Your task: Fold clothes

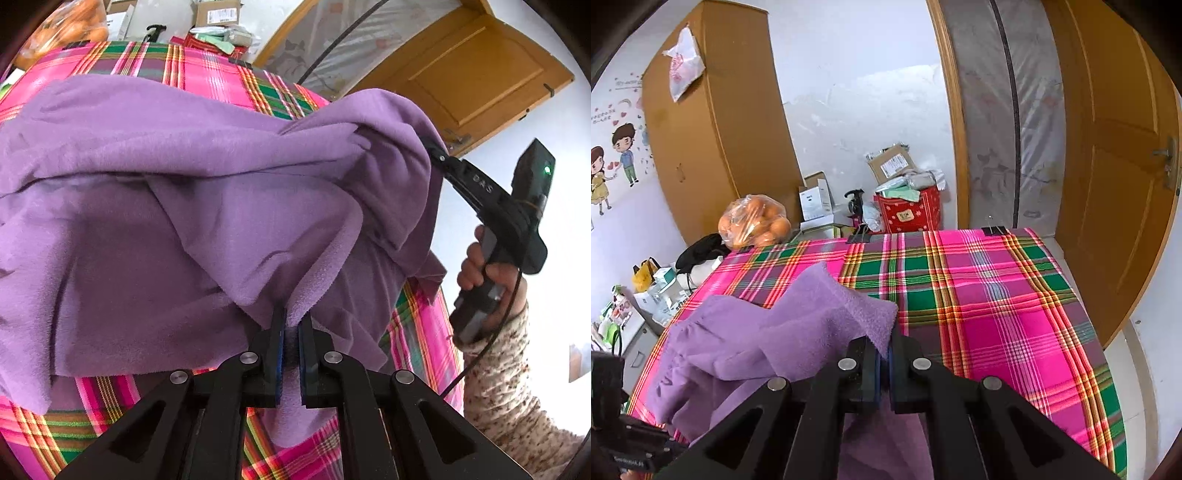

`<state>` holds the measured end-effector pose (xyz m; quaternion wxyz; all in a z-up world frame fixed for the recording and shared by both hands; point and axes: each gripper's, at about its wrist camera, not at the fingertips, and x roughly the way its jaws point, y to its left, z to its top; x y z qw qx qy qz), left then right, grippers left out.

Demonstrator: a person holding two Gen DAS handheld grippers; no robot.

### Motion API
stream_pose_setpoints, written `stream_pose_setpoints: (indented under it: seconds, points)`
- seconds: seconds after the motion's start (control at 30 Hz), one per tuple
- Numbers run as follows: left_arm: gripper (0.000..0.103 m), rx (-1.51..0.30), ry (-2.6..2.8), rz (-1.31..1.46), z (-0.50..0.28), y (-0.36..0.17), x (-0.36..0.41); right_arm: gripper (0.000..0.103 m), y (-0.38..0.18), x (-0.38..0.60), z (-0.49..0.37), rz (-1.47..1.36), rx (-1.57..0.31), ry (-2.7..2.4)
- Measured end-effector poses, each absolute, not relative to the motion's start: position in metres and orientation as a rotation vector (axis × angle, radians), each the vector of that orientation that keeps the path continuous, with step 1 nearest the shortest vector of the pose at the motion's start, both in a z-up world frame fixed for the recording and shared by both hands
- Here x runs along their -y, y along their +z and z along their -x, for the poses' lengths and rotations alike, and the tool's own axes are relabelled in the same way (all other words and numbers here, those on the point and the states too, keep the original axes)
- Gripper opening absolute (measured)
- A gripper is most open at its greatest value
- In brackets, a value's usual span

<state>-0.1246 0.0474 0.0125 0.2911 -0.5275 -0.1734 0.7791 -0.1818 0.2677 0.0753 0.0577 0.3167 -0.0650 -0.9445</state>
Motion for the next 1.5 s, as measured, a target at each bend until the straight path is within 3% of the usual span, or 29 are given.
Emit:
stream_pose_setpoints:
  seconds: [0.27, 0.4, 0.43, 0.5, 0.63, 0.83, 1.07, 1.13, 1.2, 1.27, 1.5]
  points:
    - [0.023, 0.438, 2.063, 1.416, 0.126, 0.012, -0.044, 0.004, 0.051, -0.277, 0.205, -1.083, 0.265, -2.790]
    - [0.025, 0.405, 2.097, 1.398, 0.123, 0.024, -0.042, 0.005, 0.047, -0.289, 0.205, -1.125, 0.353, -2.718]
    - [0.027, 0.398, 2.108, 1.389, 0.123, 0.029, -0.041, 0.007, 0.050, -0.291, 0.201, -1.111, 0.352, -2.716]
    - [0.027, 0.386, 2.130, 1.358, 0.122, 0.042, -0.040, 0.021, 0.056, -0.297, 0.190, -1.078, 0.356, -2.717]
    - [0.035, 0.383, 2.158, 1.298, 0.119, 0.064, -0.041, 0.027, 0.068, -0.314, 0.169, -1.033, 0.380, -2.727]
    - [0.036, 0.359, 2.118, 1.287, 0.127, 0.079, -0.062, 0.027, 0.065, -0.329, 0.130, -1.047, 0.362, -2.733]
    - [0.036, 0.306, 2.043, 1.343, 0.140, 0.074, -0.103, 0.027, 0.042, -0.341, 0.090, -1.140, 0.215, -2.812]
    - [0.036, 0.300, 2.005, 1.367, 0.142, 0.070, -0.112, 0.028, 0.035, -0.356, 0.087, -1.174, 0.266, -2.863]
    - [0.036, 0.320, 1.966, 1.388, 0.146, 0.066, -0.118, 0.040, 0.028, -0.375, 0.082, -1.187, 0.371, -2.900]
    - [0.037, 0.342, 1.956, 1.423, 0.151, 0.060, -0.123, 0.045, 0.020, -0.389, 0.078, -1.217, 0.438, -2.940]
    - [0.037, 0.315, 1.998, 1.452, 0.166, 0.050, -0.141, 0.047, -0.007, -0.404, 0.082, -1.315, 0.553, -2.895]
